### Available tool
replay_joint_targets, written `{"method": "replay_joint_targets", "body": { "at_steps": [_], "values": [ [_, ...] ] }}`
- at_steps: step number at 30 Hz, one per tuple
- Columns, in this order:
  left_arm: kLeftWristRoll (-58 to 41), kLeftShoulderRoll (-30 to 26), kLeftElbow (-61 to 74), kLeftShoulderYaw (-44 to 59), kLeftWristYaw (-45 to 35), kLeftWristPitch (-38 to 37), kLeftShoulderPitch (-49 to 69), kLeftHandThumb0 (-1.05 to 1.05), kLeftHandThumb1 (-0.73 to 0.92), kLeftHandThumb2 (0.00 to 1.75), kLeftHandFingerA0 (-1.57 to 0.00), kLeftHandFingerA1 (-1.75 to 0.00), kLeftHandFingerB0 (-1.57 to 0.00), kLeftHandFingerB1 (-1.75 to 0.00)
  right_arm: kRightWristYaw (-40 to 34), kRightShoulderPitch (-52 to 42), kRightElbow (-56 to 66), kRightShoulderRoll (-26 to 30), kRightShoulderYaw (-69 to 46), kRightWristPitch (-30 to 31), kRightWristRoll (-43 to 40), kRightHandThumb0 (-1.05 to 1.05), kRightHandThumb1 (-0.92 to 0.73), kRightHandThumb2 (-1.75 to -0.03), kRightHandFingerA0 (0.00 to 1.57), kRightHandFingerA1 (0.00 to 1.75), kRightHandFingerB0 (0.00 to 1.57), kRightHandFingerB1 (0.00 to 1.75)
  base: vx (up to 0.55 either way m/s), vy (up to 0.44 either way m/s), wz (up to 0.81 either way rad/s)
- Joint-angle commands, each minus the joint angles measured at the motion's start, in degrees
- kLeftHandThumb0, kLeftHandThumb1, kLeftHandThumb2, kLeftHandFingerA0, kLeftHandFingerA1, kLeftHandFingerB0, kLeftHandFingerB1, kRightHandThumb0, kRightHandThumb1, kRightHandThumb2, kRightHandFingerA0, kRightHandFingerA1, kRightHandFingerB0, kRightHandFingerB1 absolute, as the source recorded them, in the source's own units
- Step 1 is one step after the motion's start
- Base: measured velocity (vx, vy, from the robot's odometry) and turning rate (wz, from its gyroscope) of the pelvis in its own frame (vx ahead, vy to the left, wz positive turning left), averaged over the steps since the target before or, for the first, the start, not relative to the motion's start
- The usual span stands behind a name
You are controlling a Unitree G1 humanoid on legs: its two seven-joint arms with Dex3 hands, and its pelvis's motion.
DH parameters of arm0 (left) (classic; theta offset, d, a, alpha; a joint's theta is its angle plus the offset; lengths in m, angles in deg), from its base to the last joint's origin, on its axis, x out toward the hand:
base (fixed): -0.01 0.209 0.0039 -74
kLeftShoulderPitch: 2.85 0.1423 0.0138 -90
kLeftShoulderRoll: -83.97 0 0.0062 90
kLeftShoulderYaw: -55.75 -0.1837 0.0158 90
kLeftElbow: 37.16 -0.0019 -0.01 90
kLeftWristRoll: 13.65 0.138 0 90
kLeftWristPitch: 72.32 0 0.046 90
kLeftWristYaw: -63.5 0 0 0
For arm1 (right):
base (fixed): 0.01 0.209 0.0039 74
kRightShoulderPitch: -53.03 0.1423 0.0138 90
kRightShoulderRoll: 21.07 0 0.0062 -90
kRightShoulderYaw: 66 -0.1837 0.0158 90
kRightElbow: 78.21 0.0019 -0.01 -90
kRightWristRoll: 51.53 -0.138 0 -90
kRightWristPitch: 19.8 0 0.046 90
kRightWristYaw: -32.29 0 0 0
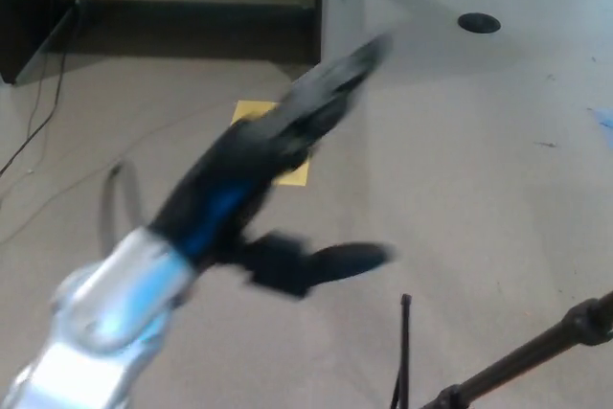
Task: There is a tripod standing in front of the robot and the robot extends its left arm to grab it. It lifts the tripod and passes it to a person.
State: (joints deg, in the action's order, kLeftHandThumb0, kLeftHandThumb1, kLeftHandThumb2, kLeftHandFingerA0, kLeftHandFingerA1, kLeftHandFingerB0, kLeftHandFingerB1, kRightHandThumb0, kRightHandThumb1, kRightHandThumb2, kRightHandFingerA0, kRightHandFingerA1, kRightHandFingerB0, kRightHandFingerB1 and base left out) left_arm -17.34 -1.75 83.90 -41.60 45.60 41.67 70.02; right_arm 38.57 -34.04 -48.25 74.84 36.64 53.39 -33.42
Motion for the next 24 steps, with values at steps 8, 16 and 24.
{"method": "replay_joint_targets", "body": {
  "at_steps": [8,16,24],
  "values": [
    [-3.8,-4.7,-16.9,14.3,-5.8,-20.4,25.7,-0.62,0.38,0.75,0.00,-0.20,0.00,-0.05,-1.3,-0.3,-1.4,0.0,-0.9,-0.1,-0.2,-0.38,-0.72,-0.61,0.67,0.44,0.48,0.37,0.00,0.000,0.00],
    [6.1,-5.2,-51.7,14.8,8.4,-30.1,29.7,-0.54,0.44,0.68,-0.10,-0.39,-0.07,-0.26,-2.1,-0.9,-1.2,-0.4,-1.1,-0.2,-0.3,-0.37,-0.71,-0.61,0.69,0.44,0.49,0.37,0.00,0.000,0.00],
    [11.9,-13.3,-70.8,9.3,10.2,-24.0,23.9,-0.50,0.48,0.69,-0.20,-0.42,-0.10,-0.34,-4.5,-0.9,-2.6,-1.7,-1.7,-0.8,-0.5,-0.39,-0.70,-0.62,0.69,0.42,0.45,0.35,0.00,0.000,0.00]
  ]
}}
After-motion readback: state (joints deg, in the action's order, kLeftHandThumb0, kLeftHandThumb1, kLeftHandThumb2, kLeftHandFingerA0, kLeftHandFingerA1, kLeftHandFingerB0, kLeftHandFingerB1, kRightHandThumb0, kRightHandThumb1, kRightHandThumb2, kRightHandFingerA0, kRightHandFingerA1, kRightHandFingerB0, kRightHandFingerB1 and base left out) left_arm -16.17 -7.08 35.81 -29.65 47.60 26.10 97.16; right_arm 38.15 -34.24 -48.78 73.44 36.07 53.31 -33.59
